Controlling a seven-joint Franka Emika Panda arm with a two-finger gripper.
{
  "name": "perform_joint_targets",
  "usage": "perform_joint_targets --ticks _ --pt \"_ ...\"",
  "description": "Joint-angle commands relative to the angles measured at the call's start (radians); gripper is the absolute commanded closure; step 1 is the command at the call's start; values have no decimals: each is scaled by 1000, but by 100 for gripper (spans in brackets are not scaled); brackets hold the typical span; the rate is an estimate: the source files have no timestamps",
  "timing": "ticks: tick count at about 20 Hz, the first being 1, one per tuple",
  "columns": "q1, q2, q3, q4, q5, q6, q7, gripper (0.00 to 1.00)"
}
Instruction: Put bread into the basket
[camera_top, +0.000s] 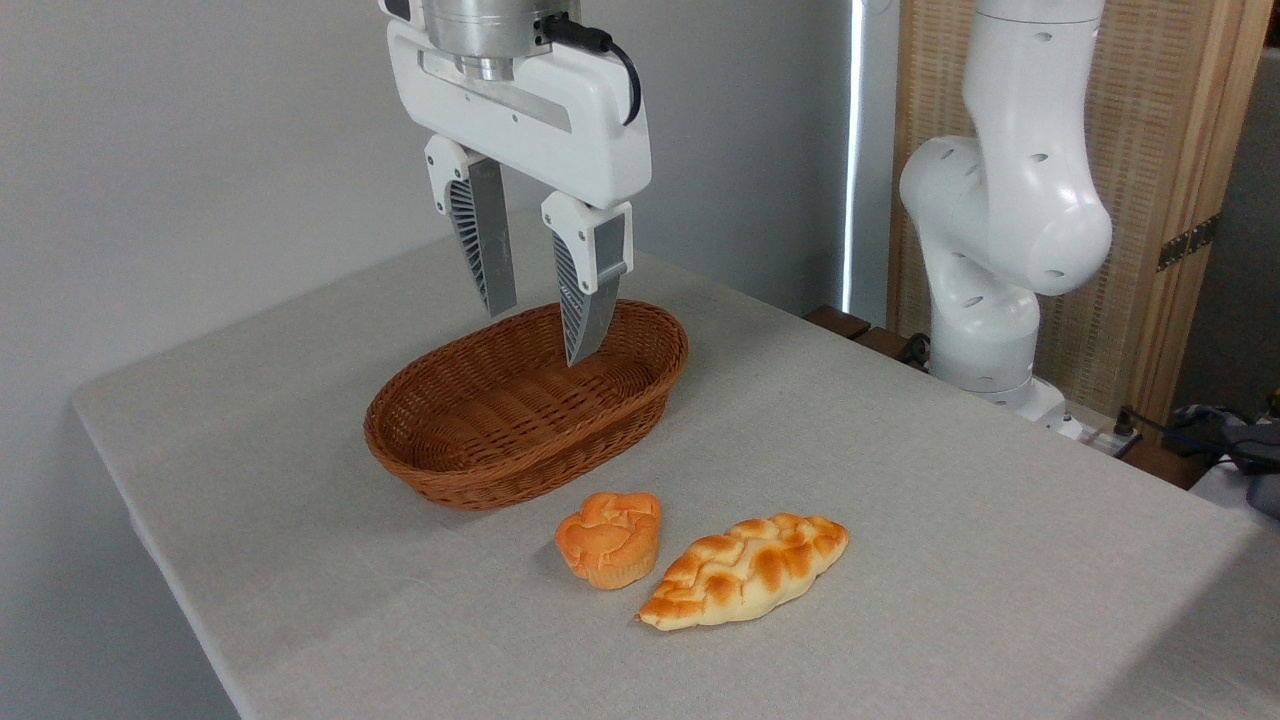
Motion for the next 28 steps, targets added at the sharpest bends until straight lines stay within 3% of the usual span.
perform_joint_targets --ticks 1,21,28 --pt "225 -16 -125 10 -44 -78 136 0" --pt "224 -3 -125 8 -35 -62 140 0" --pt "224 6 -125 -111 -17 149 140 0"
